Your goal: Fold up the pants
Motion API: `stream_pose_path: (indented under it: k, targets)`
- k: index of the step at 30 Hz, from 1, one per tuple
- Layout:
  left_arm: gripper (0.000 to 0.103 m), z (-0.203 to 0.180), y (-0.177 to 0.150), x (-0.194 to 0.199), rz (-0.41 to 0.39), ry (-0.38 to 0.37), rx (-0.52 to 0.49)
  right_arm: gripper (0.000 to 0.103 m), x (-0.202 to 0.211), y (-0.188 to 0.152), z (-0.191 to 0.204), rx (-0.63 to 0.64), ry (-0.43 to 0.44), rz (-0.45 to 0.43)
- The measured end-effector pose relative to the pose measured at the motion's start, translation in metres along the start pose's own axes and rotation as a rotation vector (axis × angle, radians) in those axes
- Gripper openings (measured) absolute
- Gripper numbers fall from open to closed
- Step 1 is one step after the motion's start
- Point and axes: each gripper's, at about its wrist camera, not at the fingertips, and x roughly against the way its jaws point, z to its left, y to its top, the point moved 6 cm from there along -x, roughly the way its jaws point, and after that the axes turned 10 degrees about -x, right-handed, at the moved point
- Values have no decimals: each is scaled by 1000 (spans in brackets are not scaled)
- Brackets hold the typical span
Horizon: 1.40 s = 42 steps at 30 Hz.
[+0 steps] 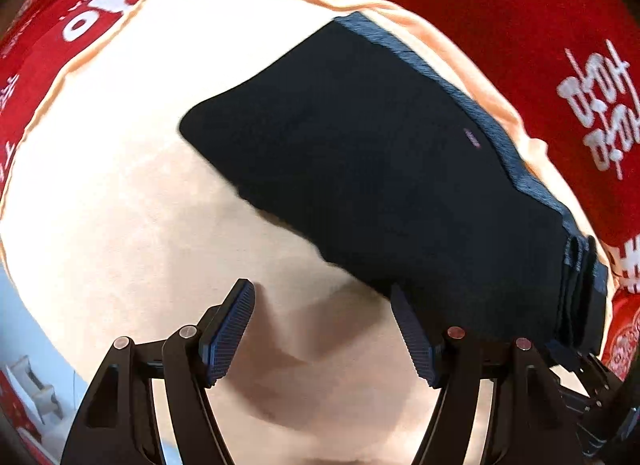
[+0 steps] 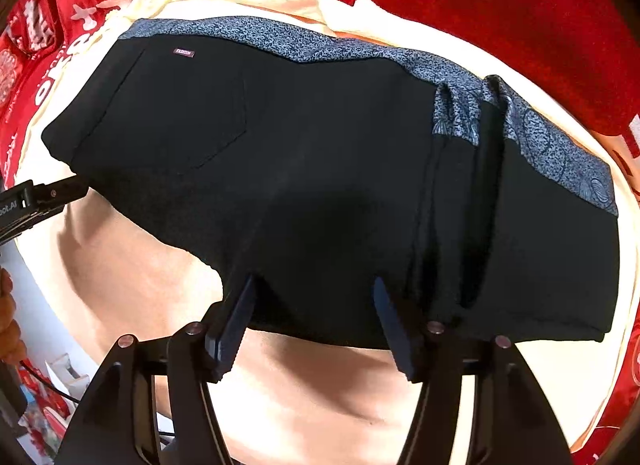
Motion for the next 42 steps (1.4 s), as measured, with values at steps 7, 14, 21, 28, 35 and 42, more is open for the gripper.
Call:
stream_pose_path:
  k: [7, 14, 21, 28, 35, 42]
  targets:
    - [72, -3, 1, -1, 9, 33, -18, 66, -2, 1, 4, 1, 6, 3]
    - [72, -20, 6, -9, 14, 71, -29, 66, -2, 2, 5, 1, 6, 5]
    - [72, -31, 5, -8, 21, 128, -65, 66, -3, 2, 4, 0, 5, 6]
    - [72, -37, 10, -1, 26, 157, -85, 66, 1, 4, 9, 10, -6, 12]
    - [72, -42, 16, 2, 19, 150, -85, 66, 4, 7, 11, 10, -5, 17]
    - [72, -23, 20, 3, -49, -84, 60, 67, 1, 9, 10, 11, -6, 15]
